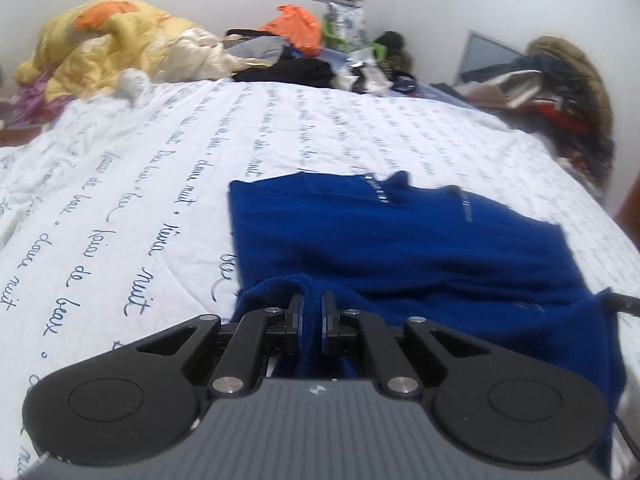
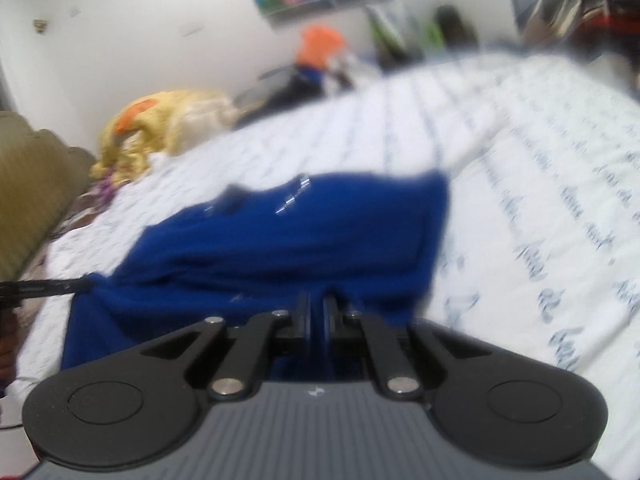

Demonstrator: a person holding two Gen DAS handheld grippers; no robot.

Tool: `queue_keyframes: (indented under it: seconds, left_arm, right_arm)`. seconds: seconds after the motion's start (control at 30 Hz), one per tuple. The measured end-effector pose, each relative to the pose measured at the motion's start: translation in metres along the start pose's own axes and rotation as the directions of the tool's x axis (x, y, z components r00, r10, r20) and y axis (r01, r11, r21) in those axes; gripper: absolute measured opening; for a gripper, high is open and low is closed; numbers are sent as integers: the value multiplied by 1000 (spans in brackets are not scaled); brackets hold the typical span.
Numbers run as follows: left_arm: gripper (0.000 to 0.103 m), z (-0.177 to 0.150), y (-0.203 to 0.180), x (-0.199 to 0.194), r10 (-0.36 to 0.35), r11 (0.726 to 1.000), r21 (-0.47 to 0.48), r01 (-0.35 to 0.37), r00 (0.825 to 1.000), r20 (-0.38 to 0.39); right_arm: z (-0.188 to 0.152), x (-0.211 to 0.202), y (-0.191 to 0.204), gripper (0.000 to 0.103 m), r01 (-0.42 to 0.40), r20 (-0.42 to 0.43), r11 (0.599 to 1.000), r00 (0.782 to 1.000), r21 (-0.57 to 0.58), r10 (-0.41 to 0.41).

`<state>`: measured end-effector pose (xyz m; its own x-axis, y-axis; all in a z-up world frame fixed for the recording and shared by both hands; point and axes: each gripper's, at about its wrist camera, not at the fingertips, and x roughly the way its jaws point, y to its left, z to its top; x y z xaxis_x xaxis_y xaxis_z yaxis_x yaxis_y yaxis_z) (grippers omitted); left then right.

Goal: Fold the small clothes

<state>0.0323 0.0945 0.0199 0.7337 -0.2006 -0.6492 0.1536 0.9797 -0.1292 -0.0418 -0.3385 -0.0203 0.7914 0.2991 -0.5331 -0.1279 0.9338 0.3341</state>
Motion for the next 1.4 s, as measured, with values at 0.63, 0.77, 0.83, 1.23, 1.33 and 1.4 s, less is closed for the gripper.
queue_keyframes:
  seconds: [0.63, 0.77, 0.83, 1.23, 1.33, 1.4]
  left_arm:
    - [78, -37, 30, -46, -20, 999, -30, 17, 995, -102]
    - [70, -58, 33, -56, -91, 995, -45, 84, 975, -203]
    - [69, -66, 35, -60, -135, 990, -65, 123, 960, -244]
    - [54, -92, 12, -71, -150, 987, 6, 159, 943, -298]
    - [7, -92, 7, -70, -118, 991, 19, 129, 947, -300]
    - [7, -91, 7, -70, -116, 993, -4, 120, 946, -304]
  right_arm:
    - [-30, -39, 31, 50, -159, -178, 968, 976, -196, 124]
    - [-42, -63, 52, 50, -236, -240, 927, 956, -293, 167]
    - [-47, -65, 62, 55, -255, -251, 917, 951, -305, 181]
    - [-77, -32, 106, 68, -277, -357, 859, 927, -431, 120]
    - [-77, -35, 100, 48, -265, -346, 871, 931, -414, 119]
    - [-75, -36, 94, 17, -267, -341, 887, 930, -378, 134]
